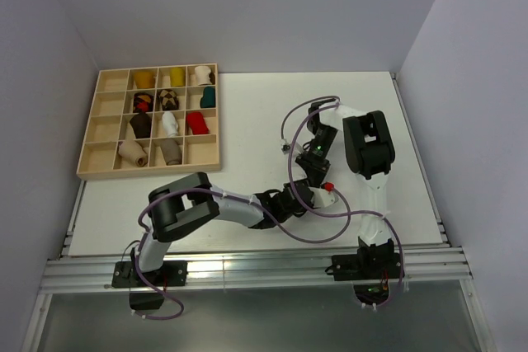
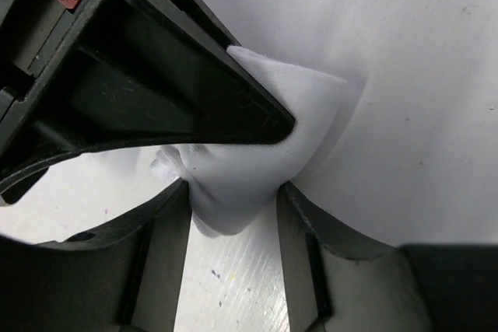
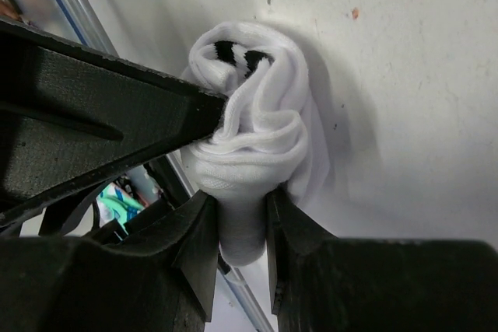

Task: Roll the socks
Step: Pick up the sock at the center of the board.

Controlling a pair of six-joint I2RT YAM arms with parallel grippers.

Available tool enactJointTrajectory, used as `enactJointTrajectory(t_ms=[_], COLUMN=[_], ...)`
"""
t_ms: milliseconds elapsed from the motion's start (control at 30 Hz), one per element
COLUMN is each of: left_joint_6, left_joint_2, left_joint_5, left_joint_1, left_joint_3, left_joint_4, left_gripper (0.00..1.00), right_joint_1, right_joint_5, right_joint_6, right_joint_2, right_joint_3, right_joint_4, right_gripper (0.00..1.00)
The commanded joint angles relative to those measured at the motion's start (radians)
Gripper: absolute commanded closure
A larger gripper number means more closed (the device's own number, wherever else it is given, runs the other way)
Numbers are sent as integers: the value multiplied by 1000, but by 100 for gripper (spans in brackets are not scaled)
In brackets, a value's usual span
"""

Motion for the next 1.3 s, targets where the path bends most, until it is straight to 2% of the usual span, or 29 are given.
enactJointTrajectory(t_ms=[0, 67, 167, 200, 333, 533, 633, 767, 867, 933, 1133, 1267], left_joint_6=[-42, -57, -77, -80, -117, -178, -226, -309, -338, -349, -447, -528], left_joint_2=[66, 78, 95, 101, 129, 123, 109, 98, 86, 67, 6, -55], left_joint_5=[196, 218, 271, 284, 325, 333, 304, 284, 282, 270, 302, 342], left_joint_1=[22, 34, 38, 40, 48, 49, 51, 60, 69, 69, 91, 137], left_joint_3=[22, 41, 84, 98, 141, 138, 121, 100, 88, 69, 14, -15], left_joint_4=[-75, -104, -171, -193, -271, -297, -290, -276, -264, -224, -182, -172], left_gripper=[51, 55, 76, 86, 100, 100, 100, 100, 100, 100, 100, 100], right_joint_1=[9, 9, 9, 9, 9, 1, -28, -98, -155, -177, -249, -355], right_joint_5=[51, 53, 56, 56, 41, -27, -80, -203, -254, -275, -260, -265], right_joint_6=[-19, -21, -22, -21, -28, -15, -1, 36, 1, -15, 163, 251], right_joint_2=[39, 39, 39, 39, 33, 7, -50, -171, -248, -307, -482, -591], right_joint_3=[6, 3, 3, 3, 2, 3, -3, -21, -32, -58, -101, -121], right_joint_4=[24, 24, 24, 24, 26, 41, 61, 82, 35, 29, 145, 214], right_gripper=[80, 80, 80, 80, 76, 68, 61, 41, 35, 34, 33, 32])
